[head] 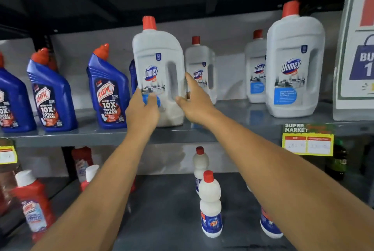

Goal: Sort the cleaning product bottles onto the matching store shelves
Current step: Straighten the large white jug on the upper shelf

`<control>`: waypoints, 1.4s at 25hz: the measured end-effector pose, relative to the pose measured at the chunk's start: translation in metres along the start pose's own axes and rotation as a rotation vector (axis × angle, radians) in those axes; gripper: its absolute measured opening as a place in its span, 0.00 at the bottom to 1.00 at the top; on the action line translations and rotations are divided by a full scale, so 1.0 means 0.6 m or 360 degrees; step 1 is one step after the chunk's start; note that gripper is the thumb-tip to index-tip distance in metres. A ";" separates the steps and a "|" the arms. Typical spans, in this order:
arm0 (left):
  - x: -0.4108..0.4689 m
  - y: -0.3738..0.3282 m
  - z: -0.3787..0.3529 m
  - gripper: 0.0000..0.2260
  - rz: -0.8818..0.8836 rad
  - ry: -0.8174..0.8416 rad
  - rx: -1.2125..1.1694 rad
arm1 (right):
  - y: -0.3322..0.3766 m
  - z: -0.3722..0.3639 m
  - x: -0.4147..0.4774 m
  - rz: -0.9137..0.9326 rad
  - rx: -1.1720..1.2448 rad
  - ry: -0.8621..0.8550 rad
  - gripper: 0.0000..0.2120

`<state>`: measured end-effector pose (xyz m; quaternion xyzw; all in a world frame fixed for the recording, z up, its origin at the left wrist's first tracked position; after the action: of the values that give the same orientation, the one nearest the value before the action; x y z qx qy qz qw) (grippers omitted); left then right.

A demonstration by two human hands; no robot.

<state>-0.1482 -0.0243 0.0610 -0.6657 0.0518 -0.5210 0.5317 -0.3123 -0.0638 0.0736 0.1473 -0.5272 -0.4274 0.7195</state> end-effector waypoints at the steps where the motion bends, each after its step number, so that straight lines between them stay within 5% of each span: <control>1: -0.001 -0.002 -0.007 0.12 -0.0043 0.0026 0.0028 | -0.010 0.007 0.003 -0.0036 -0.0023 -0.0009 0.34; 5: -0.013 -0.005 -0.051 0.15 -0.0110 0.0197 -0.0011 | -0.044 0.059 0.003 -0.0097 -0.0070 -0.0143 0.34; 10: -0.042 -0.047 -0.100 0.07 -0.0177 0.0376 -0.0036 | -0.065 0.127 -0.014 -0.0196 -0.0136 -0.0356 0.34; 27: -0.051 -0.046 -0.130 0.14 -0.0219 0.0510 -0.0140 | -0.075 0.140 -0.035 -0.0226 -0.0225 -0.0346 0.29; 30: -0.093 -0.063 -0.074 0.15 -0.0480 0.0212 -0.0206 | -0.028 0.159 -0.092 0.0182 -0.0369 -0.0714 0.25; 32: -0.165 -0.016 -0.035 0.16 -0.0600 0.0058 -0.0319 | -0.039 0.143 -0.184 0.0478 -0.0384 -0.0897 0.20; 35: -0.283 0.160 -0.075 0.20 -0.0134 0.0337 -0.0217 | -0.211 0.062 -0.303 0.0008 -0.0164 -0.0630 0.24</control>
<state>-0.2118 0.0109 -0.1256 -0.6432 0.1149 -0.6054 0.4545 -0.4175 0.0103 -0.1102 0.0221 -0.6362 -0.4725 0.6095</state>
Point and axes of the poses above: each hand's wrist, its own x-axis towards the middle knuckle, its own z-axis out of the back of the hand, y = z × x, the point moved 10 cm from there along x, towards the middle knuckle, and after that the axes turned 3 degrees about -y, right-handed, at the moved point
